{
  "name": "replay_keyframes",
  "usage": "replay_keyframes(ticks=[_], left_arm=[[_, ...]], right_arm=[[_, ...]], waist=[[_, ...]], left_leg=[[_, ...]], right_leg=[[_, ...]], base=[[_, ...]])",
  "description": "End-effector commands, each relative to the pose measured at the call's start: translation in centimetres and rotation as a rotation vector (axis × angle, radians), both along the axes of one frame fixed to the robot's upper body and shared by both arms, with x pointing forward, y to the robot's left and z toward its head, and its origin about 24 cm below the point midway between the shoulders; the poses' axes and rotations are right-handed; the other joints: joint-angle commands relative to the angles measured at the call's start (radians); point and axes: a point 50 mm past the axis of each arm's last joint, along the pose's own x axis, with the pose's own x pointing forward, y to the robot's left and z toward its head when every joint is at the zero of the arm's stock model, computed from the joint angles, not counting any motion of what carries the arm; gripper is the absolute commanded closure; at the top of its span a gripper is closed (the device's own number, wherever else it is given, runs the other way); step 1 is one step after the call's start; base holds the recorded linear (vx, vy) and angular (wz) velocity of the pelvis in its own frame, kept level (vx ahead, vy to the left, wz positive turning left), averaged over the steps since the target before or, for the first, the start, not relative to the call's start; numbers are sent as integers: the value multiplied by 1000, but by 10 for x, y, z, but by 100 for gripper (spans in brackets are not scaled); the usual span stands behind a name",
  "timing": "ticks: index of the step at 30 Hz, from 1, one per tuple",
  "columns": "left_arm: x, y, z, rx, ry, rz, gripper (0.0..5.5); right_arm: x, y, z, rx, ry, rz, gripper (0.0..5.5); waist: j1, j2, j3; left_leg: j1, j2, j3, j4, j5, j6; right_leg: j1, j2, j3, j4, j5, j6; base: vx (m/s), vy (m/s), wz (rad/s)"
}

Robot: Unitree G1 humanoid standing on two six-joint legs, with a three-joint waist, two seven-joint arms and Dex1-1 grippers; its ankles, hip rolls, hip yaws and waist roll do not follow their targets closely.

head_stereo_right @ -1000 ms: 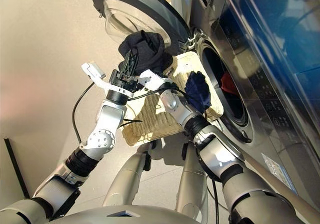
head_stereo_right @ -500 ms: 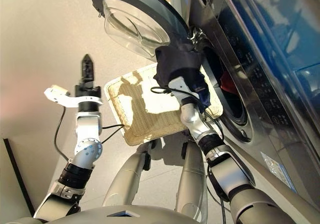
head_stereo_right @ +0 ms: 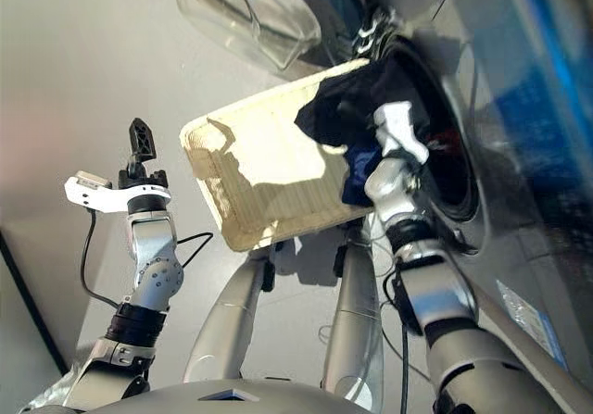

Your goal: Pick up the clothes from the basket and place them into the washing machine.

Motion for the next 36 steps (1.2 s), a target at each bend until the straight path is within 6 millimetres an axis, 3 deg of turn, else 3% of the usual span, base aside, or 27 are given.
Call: replay_keyframes(ticks=[1,6,11,15,17,20,21,22,24,26,27,33,36], left_arm=[[-17,29,3,112,-29,105,0],[-23,40,-11,140,44,106,0],[-26,44,-12,170,58,96,0],[-25,40,-16,135,80,93,0],[-25,38,-17,140,88,81,0],[-23,41,-18,142,84,91,0],[-23,41,-17,145,82,96,0],[-21,45,-16,152,76,111,0],[-22,49,-17,164,71,108,0],[-22,52,-23,170,93,99,0],[-21,52,-26,164,103,103,0],[-16,56,-35,164,135,112,0],[-15,57,-40,164,144,101,0]], right_arm=[[-11,-39,71,79,-247,-172,550],[-38,-91,126,104,-342,-356,550],[-66,-123,157,157,-422,-457,550],[-84,-134,166,359,-642,-498,550],[-80,-129,167,364,-674,-449,550],[-63,-112,155,369,-648,-325,550],[-51,-102,146,348,-588,-249,224],[-40,-91,136,339,-545,-125,0],[-27,-71,116,297,-492,73,0],[-22,-72,95,359,-431,100,0],[-14,-61,85,374,-390,171,0],[-1,-29,54,320,-243,394,0],[2,-15,36,322,-177,505,0]], waist=[[18,55,7],[22,64,25],[18,72,28],[5,78,28],[3,72,24],[-1,62,14],[0,58,11],[-2,51,9],[-10,38,9],[-8,30,4],[-6,27,2],[-11,-3,4],[-12,-16,2]], left_leg=[[-138,-36,10,136,-9,60],[-244,-42,17,229,-29,64],[-319,-58,27,282,-38,64],[-366,-70,35,324,-48,65],[-376,-73,37,335,-48,64],[-379,-73,39,343,-50,62],[-378,-71,40,347,-50,62],[-376,-68,37,351,-51,62],[-367,-58,36,350,-48,60],[-350,-54,30,341,-46,56],[-339,-49,29,331,-43,53],[-233,-21,10,204,-17,38],[-181,-17,2,127,2,33]], right_leg=[[-124,33,14,89,88,53],[-240,27,28,197,70,52],[-319,32,42,265,56,53],[-373,36,55,317,41,52],[-376,37,53,321,39,50],[-365,37,49,312,45,48],[-362,37,48,311,48,48],[-357,39,47,307,52,48],[-337,38,43,295,61,47],[-304,36,34,276,64,48],[-285,35,30,259,68,49],[-148,28,-8,114,82,50],[-87,28,-29,36,88,50]], base=[[-71,0,127],[-10,7,76],[0,0,0],[0,0,0],[0,0,0],[0,0,0],[0,0,0],[0,0,0],[13,-36,-188],[9,-22,-103],[0,0,0],[-3,-39,-26],[-17,-64,62]])
